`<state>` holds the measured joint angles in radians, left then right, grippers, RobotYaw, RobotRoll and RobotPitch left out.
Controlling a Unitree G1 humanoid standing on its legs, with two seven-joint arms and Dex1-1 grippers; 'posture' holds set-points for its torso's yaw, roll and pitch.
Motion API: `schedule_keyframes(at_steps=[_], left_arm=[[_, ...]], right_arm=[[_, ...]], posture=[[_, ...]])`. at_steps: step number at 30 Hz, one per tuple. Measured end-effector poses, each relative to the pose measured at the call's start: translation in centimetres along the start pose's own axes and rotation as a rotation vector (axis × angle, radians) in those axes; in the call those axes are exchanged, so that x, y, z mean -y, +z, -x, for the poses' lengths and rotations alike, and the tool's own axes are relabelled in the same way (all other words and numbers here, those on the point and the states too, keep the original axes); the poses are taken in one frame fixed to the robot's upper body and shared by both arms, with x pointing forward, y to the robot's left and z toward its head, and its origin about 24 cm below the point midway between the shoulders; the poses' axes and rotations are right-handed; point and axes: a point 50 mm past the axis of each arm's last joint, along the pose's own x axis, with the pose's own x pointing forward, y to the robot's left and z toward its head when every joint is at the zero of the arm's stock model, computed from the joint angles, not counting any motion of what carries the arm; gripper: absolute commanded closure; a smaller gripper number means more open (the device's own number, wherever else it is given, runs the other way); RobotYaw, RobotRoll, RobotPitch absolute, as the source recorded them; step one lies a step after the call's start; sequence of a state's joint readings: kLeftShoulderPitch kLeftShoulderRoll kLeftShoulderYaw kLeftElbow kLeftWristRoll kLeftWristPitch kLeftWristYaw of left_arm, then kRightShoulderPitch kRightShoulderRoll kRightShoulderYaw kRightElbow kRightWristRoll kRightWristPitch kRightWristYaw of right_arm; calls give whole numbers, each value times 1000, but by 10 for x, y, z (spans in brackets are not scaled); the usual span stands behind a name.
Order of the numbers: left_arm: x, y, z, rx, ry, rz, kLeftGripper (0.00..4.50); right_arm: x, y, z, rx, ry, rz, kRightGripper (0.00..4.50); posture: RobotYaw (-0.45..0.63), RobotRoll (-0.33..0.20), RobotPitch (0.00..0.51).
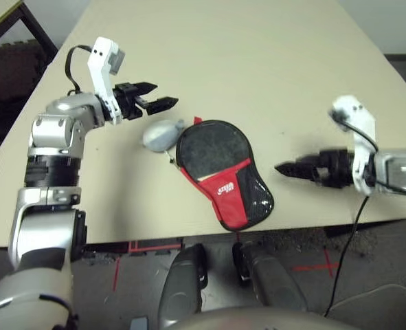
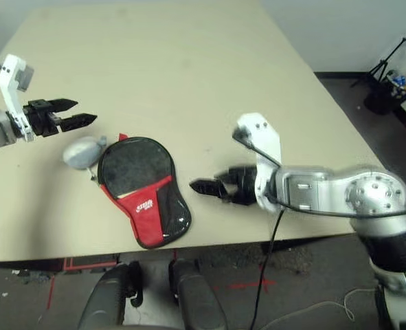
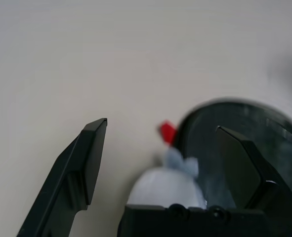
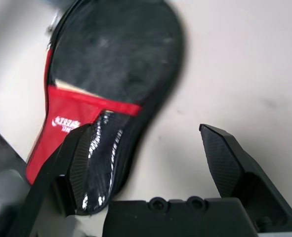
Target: Store the ping-pong paddle in its case and zip it.
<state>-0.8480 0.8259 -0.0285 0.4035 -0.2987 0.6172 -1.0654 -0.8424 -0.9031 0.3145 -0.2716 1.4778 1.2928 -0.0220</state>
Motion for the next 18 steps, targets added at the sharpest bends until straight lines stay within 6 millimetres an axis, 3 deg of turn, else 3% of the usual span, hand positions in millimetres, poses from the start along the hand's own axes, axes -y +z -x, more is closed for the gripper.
schedule_keyframes(at_steps=[4,8,18], left_arm=[[-4,-5,7,-83,5,-33,0],[-5,-8,9,-115,6,-73,0],[10,-27,4,-200,-105,-113,0]], right_arm=[[-5,8,-26,-62,47,99,21],[-10,17,-36,-78,69,190,21],[-16,7,-56,-209,176,269,21]], posture=[[-112,0,174],[-102,0,174],[-93,0,175]])
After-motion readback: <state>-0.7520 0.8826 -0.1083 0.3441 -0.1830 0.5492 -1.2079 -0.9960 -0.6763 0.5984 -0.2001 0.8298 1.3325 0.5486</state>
